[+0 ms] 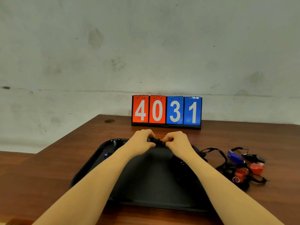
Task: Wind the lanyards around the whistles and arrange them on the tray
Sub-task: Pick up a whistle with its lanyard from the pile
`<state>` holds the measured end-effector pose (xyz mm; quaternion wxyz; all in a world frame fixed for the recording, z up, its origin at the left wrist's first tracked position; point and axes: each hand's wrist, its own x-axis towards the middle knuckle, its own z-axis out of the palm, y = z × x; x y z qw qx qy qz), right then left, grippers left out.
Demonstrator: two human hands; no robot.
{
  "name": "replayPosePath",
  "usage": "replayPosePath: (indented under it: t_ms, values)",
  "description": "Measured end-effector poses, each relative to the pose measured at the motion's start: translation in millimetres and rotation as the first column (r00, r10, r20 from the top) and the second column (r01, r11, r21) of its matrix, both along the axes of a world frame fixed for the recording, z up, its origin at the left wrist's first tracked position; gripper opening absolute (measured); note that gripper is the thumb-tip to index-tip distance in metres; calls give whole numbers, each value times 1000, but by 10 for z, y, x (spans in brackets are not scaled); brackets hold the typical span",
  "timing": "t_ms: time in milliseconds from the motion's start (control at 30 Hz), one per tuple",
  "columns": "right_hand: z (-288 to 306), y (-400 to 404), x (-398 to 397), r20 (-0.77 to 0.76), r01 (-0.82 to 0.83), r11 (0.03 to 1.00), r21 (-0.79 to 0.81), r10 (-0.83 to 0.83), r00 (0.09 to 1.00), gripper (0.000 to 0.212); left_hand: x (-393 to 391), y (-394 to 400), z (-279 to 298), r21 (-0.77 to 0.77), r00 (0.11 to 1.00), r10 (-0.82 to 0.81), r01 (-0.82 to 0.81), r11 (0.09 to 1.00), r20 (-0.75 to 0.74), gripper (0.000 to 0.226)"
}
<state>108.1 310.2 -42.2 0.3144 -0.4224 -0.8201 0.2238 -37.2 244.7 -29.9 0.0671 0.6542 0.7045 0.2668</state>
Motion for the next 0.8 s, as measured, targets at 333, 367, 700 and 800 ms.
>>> replayPosePath:
  t_ms: [333,367,700,800]
  values:
    - [-122,-7,-91,207,-22,996,82,5,978,29,-47,103,-162,-6,997,71,-71,997,35,28]
    - [-124,-13,-85,220,-31,996,84,12,976,30,-51,114,-170,2,997,74,-74,997,29,28]
    - [-120,-9,-81,286,-78,997,17,70,956,36,-25,122,-221,0,996,75,-75,997,-40,50]
    - [-25,-70,-48,266,-90,996,-2,87,960,32,39,46,-180,59,994,86,-83,995,-64,55]
